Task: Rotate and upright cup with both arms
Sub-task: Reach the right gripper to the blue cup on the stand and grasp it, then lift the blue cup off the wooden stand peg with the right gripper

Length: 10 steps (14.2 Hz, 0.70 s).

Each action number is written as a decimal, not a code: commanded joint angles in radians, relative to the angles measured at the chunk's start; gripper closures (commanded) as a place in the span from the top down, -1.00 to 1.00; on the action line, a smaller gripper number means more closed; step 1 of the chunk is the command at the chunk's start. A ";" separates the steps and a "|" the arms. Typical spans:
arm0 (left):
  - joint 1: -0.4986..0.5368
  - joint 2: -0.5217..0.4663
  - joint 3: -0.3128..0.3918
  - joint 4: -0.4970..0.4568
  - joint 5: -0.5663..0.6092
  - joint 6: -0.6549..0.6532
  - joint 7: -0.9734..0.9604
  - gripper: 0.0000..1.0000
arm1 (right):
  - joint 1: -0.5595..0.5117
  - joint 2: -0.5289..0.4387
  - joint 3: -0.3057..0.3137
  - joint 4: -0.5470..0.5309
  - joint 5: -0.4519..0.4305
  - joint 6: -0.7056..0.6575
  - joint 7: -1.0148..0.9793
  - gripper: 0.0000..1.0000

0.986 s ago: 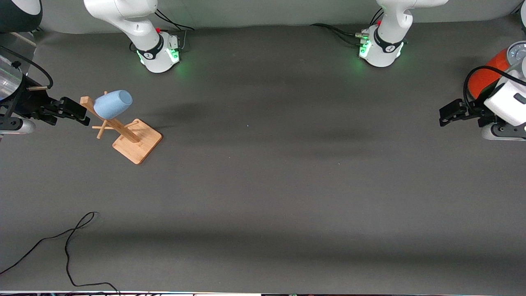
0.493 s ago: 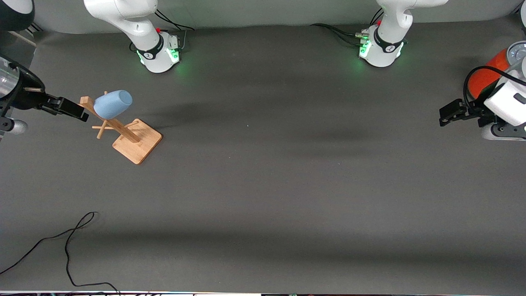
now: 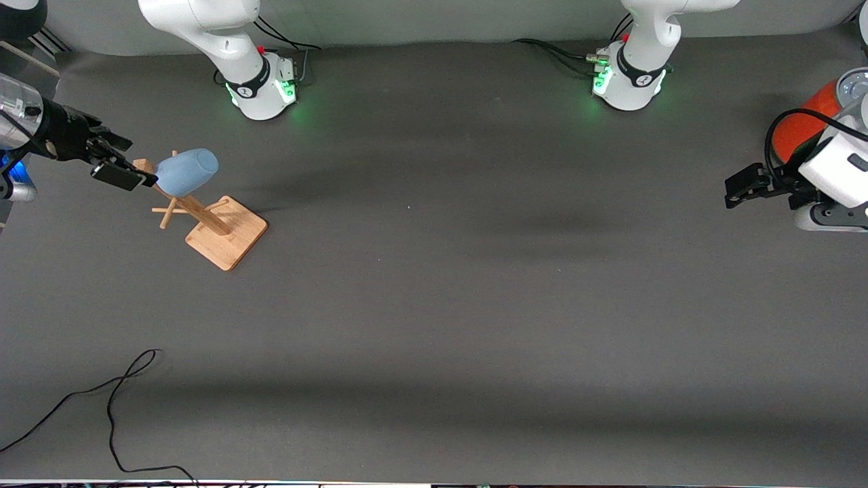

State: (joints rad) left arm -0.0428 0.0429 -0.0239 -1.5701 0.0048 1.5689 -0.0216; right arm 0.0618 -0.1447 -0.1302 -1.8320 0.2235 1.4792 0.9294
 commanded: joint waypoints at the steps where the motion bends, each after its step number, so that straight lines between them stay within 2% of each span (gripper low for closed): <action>1: -0.005 -0.005 0.002 0.008 0.009 -0.007 0.008 1.00 | 0.001 -0.032 -0.100 -0.082 0.124 0.024 0.162 1.00; 3: -0.005 -0.005 0.002 0.008 0.009 -0.007 0.008 1.00 | 0.001 -0.048 -0.104 -0.139 0.128 0.055 0.204 1.00; 7: -0.005 -0.003 0.002 0.008 0.009 -0.006 0.008 1.00 | 0.003 -0.174 -0.103 -0.381 0.128 0.238 0.207 1.00; 10: -0.005 -0.003 0.002 0.008 0.009 -0.006 0.008 1.00 | 0.004 -0.182 -0.101 -0.415 0.128 0.259 0.207 1.00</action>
State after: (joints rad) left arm -0.0428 0.0429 -0.0241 -1.5700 0.0048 1.5686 -0.0216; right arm 0.0607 -0.2741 -0.2342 -2.1923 0.3333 1.7069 1.1034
